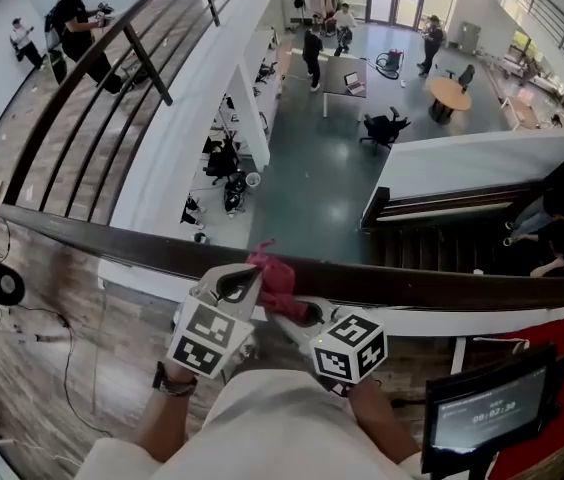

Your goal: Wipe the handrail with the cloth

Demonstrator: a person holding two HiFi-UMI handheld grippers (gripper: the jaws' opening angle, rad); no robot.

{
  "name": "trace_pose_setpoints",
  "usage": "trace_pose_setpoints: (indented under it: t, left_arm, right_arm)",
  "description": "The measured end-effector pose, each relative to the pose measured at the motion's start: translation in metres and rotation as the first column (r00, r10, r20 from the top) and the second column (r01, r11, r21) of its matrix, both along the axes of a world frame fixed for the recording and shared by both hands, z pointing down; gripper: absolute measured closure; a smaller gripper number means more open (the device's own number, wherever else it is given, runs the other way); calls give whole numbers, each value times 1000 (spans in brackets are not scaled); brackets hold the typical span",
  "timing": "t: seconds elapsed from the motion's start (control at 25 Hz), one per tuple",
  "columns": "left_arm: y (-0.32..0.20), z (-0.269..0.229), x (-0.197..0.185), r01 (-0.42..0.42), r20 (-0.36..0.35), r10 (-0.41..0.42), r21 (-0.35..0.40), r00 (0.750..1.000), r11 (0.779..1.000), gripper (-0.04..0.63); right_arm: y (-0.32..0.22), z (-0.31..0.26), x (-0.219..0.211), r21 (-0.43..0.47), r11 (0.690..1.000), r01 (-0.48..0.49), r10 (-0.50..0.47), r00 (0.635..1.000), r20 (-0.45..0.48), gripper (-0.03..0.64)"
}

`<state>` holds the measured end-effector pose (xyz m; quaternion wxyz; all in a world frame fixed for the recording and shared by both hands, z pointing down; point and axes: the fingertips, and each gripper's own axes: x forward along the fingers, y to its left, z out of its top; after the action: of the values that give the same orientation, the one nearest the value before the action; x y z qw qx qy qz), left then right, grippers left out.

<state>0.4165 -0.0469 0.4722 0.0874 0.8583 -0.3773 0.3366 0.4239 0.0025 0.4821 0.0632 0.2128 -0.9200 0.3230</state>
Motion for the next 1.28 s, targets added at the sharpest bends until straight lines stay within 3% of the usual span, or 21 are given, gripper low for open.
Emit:
trace_pose_setpoints:
  t: [0.76,1.28]
  left_arm:
    - [6,2,34,-22,3,22,17,1000,1000,594]
    - [10,0,73,-112,-4,112,6,994,994,594]
  right_arm:
    - [6,3,32,-11,1000,-24,24,999,22,555]
    - [10,2,66,-6,994,-105,105,994,24,555]
